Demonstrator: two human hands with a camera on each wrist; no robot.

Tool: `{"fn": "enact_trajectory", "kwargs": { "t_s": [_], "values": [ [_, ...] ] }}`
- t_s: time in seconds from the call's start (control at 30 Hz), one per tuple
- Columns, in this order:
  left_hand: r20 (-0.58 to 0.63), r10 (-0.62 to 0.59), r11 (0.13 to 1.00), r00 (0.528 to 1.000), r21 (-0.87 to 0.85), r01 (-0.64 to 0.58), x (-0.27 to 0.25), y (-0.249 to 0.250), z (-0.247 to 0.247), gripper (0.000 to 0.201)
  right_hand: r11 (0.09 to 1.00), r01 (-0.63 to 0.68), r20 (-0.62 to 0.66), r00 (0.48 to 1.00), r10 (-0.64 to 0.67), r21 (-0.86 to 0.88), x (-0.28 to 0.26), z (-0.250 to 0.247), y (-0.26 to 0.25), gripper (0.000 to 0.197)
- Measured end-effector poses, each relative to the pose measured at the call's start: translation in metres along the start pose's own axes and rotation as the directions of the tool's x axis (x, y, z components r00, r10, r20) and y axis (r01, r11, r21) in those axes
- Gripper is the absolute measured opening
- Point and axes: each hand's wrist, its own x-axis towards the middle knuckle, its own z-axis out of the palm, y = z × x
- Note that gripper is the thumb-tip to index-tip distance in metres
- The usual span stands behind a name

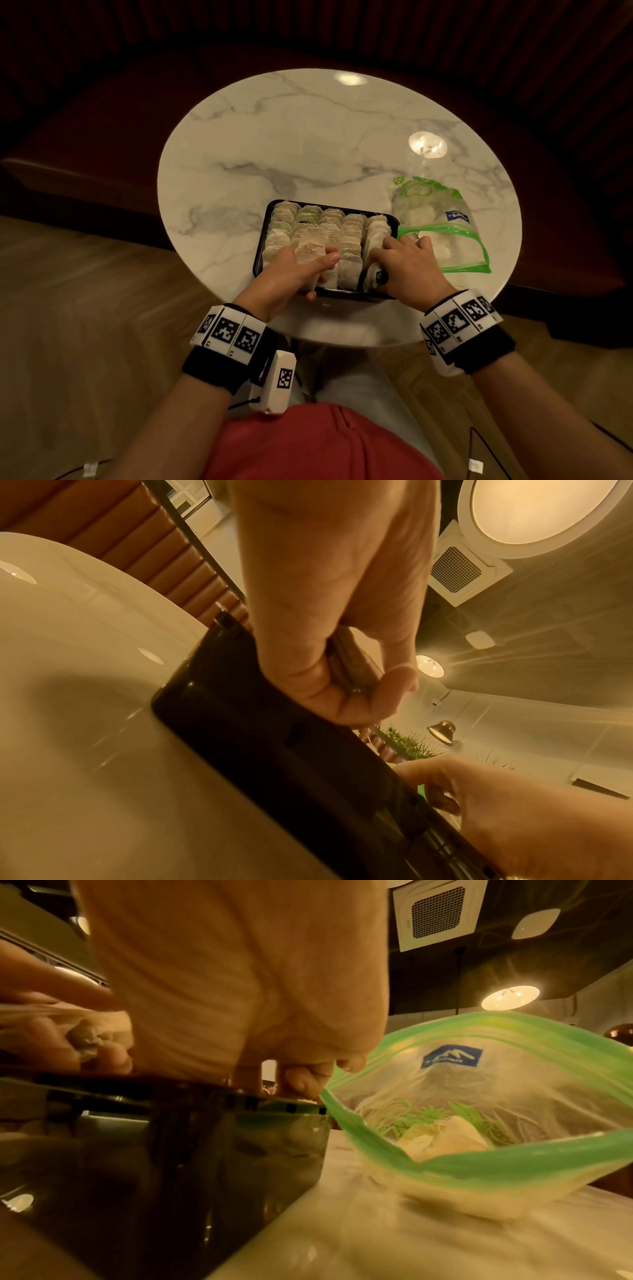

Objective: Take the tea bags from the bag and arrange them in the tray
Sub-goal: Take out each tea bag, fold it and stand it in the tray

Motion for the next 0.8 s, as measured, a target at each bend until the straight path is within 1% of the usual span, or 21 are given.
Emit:
{"fn": "enact_trajectory", "kwargs": {
  "t_s": [0.13, 0.2, 0.37, 0.4, 0.47, 0.53, 0.57, 0.6, 0.7, 0.8],
  "values": [
    [-0.005, -0.006, 1.000, 1.000, 0.002, 0.006, 0.001, -0.001, 0.000, 0.028, 0.997, -0.063, -0.039, 0.997, 0.065, 0.034, -0.001, 0.003, -0.001, 0.034],
    [-0.007, -0.008, 1.000, 1.000, 0.003, 0.008, 0.000, 0.000, 0.000, 0.029, 0.996, -0.074, -0.054, 0.996, 0.076, 0.046, -0.002, 0.004, -0.001, 0.033],
    [-0.006, -0.003, 1.000, 1.000, -0.021, 0.003, 0.000, 0.000, 0.001, 0.022, 0.987, -0.065, -0.015, 0.998, 0.068, 0.147, -0.006, -0.006, 0.003, 0.045],
    [-0.008, -0.003, 1.000, 1.000, -0.022, 0.003, 0.000, 0.000, 0.001, 0.021, 0.984, -0.070, -0.016, 0.997, 0.074, 0.165, -0.007, -0.008, 0.005, 0.045],
    [-0.010, -0.003, 1.000, 1.000, -0.021, 0.002, 0.000, -0.001, 0.001, 0.021, 0.975, -0.080, -0.042, 0.995, 0.090, 0.208, -0.007, -0.010, 0.008, 0.036],
    [-0.009, -0.003, 1.000, 1.000, -0.018, 0.003, 0.000, 0.000, 0.001, 0.022, 0.966, -0.083, -0.077, 0.991, 0.105, 0.245, -0.006, -0.010, 0.010, 0.020],
    [-0.009, -0.003, 1.000, 1.000, -0.015, 0.003, 0.000, -0.001, 0.001, 0.022, 0.965, -0.084, -0.084, 0.991, 0.107, 0.247, -0.006, -0.010, 0.011, 0.016],
    [-0.009, -0.003, 1.000, 1.000, -0.013, 0.003, 0.000, 0.000, 0.001, 0.022, 0.967, -0.081, -0.085, 0.991, 0.104, 0.241, -0.006, -0.010, 0.011, 0.015],
    [-0.008, -0.004, 1.000, 1.000, -0.014, 0.004, 0.000, 0.000, 0.001, 0.022, 0.978, -0.036, -0.075, 0.996, 0.052, 0.204, -0.007, -0.012, 0.011, 0.019],
    [-0.009, -0.007, 1.000, 1.000, -0.012, 0.006, -0.001, 0.001, 0.001, 0.021, 0.988, -0.001, -0.039, 0.999, 0.007, 0.157, -0.007, -0.016, 0.011, 0.021]
  ]
}}
